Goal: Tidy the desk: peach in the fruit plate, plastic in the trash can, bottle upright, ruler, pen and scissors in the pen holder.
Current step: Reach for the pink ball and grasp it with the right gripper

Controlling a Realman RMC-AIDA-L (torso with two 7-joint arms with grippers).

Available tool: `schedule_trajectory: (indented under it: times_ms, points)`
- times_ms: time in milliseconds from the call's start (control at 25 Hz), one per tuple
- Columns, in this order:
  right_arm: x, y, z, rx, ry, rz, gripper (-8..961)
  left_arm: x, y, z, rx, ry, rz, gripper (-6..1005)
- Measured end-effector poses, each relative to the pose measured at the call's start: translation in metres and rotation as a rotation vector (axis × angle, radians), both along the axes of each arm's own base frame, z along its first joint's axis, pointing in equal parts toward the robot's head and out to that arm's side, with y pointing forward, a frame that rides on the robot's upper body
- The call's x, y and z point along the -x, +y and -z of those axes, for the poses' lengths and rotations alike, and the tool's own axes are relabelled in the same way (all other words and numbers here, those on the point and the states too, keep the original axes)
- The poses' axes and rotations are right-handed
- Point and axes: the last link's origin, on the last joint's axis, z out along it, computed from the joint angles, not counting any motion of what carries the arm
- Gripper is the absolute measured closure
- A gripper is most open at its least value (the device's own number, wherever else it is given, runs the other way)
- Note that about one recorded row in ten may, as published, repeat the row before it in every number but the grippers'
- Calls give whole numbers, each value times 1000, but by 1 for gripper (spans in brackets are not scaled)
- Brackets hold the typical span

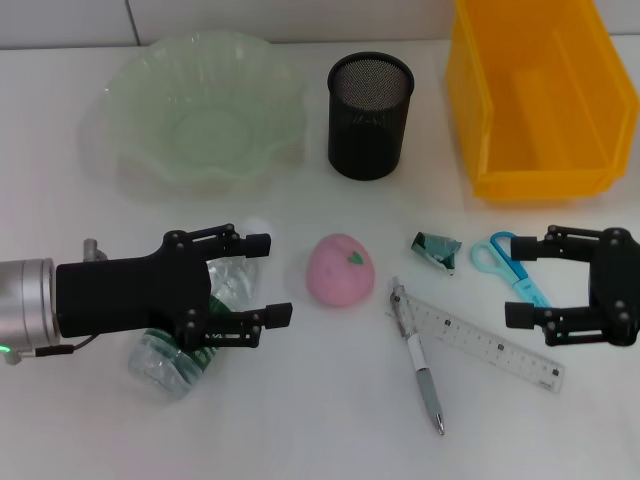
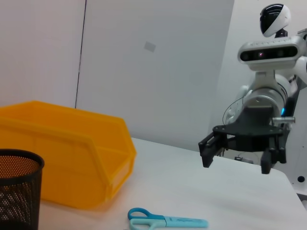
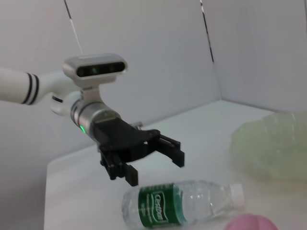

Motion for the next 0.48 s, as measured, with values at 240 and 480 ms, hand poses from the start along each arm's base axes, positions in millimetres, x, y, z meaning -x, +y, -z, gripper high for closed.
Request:
schedule_trajectory:
  times_ms: [240, 480]
  points:
    - [30, 25, -7, 71, -130, -9, 118, 6, -6, -3, -19, -7, -3, 157]
    - [85, 57, 7, 171, -379, -11, 119, 21, -26, -7, -50, -14, 2, 157]
